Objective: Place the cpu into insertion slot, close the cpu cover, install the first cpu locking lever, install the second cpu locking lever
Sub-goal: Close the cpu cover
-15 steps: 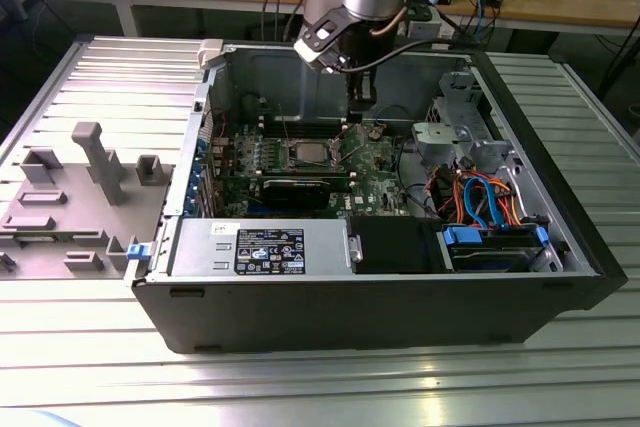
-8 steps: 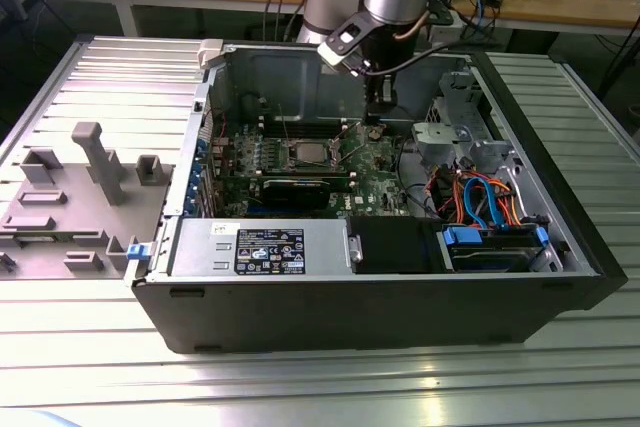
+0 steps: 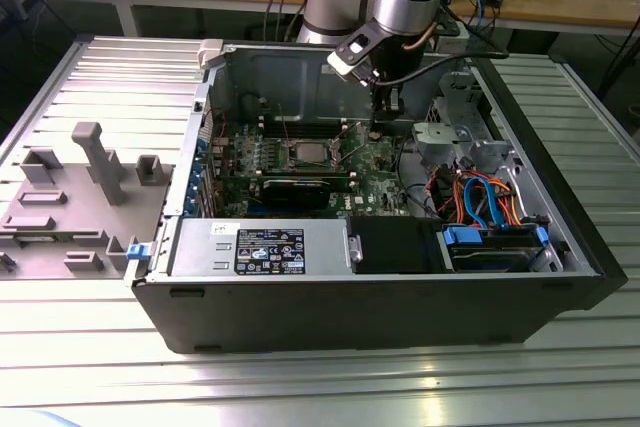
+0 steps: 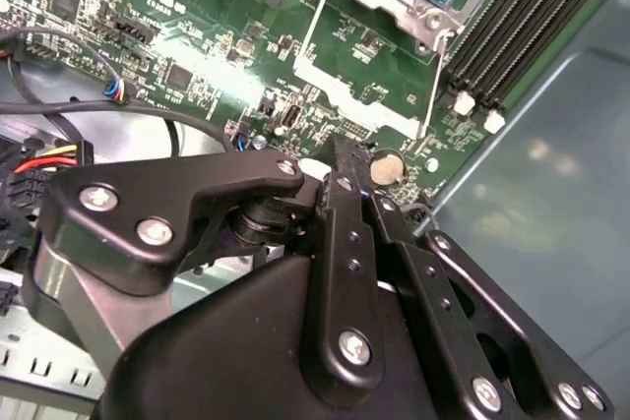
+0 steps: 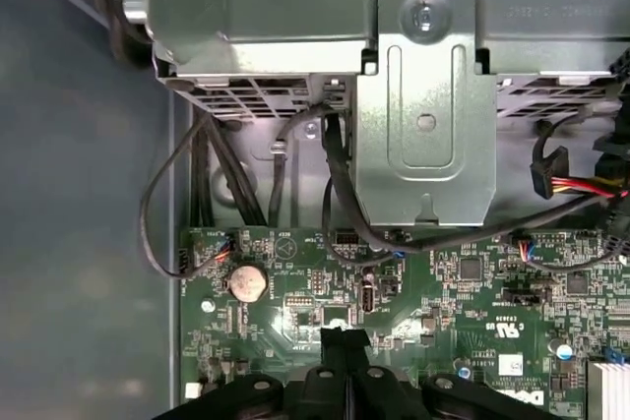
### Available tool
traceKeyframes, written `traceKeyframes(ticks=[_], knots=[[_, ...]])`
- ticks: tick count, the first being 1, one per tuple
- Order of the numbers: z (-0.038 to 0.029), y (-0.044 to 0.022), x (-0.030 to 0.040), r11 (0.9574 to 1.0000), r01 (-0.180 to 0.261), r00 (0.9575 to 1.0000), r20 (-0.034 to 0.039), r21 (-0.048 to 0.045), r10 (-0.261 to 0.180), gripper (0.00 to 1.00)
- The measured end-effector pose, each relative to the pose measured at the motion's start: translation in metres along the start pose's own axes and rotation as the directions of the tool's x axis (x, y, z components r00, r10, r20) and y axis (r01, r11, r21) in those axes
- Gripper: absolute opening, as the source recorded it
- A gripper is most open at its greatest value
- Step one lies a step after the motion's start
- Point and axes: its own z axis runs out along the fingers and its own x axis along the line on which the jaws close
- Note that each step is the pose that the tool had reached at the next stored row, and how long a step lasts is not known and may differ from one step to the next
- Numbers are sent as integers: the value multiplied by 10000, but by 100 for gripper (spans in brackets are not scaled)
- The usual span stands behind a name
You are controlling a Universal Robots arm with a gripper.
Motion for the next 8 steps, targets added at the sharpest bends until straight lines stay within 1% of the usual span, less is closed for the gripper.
traceKeyframes(ticks=[1,2,6,8], knots=[[38,0,-1,10000,0,10000,0,0,0,11],[52,-2,-1,10000,0,10000,0,0,0,11],[62,-57,-2,10000,9,10000,0,0,-9,11],[62,-60,-2,10000,11,10000,1,0,-11,11]])
